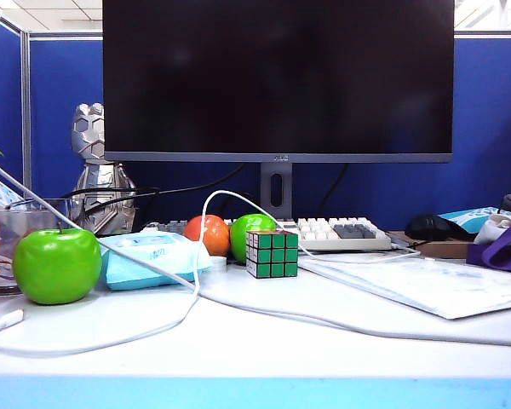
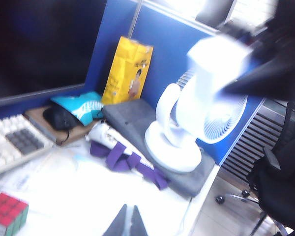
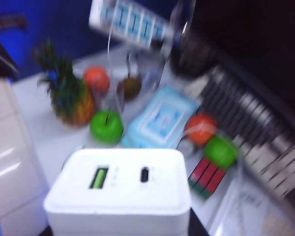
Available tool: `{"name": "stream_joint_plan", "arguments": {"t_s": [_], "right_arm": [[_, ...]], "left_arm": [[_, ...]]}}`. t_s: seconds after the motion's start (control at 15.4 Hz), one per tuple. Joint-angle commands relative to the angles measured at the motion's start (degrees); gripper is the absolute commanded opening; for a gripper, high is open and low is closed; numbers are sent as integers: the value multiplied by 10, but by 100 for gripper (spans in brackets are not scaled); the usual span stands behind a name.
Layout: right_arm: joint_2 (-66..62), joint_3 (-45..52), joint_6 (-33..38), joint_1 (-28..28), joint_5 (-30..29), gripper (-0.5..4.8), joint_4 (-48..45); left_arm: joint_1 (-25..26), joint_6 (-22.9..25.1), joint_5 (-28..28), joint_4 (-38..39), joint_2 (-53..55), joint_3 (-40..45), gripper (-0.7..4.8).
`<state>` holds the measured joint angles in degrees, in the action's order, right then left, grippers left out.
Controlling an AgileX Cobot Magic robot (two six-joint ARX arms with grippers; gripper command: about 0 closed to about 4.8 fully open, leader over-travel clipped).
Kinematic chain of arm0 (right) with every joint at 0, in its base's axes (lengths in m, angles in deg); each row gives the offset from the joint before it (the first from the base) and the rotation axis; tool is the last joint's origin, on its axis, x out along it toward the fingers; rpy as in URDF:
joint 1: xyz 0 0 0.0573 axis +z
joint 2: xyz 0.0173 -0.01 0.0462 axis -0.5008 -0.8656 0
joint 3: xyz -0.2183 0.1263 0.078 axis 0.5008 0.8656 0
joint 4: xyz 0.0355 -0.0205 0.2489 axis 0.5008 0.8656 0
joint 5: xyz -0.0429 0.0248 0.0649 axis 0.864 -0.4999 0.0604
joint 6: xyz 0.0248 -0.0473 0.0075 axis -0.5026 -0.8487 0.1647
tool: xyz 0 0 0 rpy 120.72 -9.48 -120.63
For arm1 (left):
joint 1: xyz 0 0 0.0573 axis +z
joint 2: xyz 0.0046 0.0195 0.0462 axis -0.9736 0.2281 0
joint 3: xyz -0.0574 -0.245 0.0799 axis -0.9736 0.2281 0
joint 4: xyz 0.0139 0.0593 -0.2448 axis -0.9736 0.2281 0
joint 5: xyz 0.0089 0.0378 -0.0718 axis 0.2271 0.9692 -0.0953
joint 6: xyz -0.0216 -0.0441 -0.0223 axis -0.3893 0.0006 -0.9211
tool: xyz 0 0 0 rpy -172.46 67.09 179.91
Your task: Pick up the Type-C charging cable and the charging base, insert one end of the Type-C charger into the corresponding slot on the base, and finally place the plugged-in charger back on the table.
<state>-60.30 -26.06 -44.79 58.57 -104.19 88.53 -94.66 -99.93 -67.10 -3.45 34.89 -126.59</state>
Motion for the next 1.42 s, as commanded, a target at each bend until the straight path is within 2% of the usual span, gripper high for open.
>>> {"name": "stream_joint_plan", "arguments": {"t_s": [0.06, 0.13, 0.26, 0.39, 0.52, 0.71, 0.84, 0.97, 1.04, 1.1, 1.17, 1.42], "right_arm": [[36, -2, 0, 1, -5, -1, -49], [47, -2, 0, 1, -5, -1, -66], [52, -2, 1, 1, -5, -1, -69], [49, -1, 11, 1, -5, -1, -67], [46, -1, 11, 1, -5, -1, -67], [46, -1, 11, 1, -5, -1, -67], [46, -1, 11, 1, -5, -1, -66], [46, -1, 11, 1, -5, -1, -65], [46, -1, 11, 1, -5, -1, -65], [46, -1, 11, 1, -5, -1, -64], [46, -1, 11, 1, -5, -1, -64], [46, -1, 11, 1, -5, -1, -60]], "left_arm": [[0, 1, -4, 15, 10, -2, -5], [0, 10, -4, 35, 19, -2, -5], [0, 73, 11, 96, 26, -2, -5], [0, 94, 59, 178, 37, -2, -5], [0, 92, 111, 276, 62, -2, -5], [0, 90, 196, 376, 103, -2, -5], [0, 62, 283, 427, 139, -2, -5], [0, 30, 316, 468, 205, -2, 1], [0, 28, 316, 473, 223, -2, 51], [0, 26, 316, 475, 250, -2, 185], [0, 23, 316, 473, 276, -2, 267], [0, 11, 318, 466, 344, -2, 274]]}}
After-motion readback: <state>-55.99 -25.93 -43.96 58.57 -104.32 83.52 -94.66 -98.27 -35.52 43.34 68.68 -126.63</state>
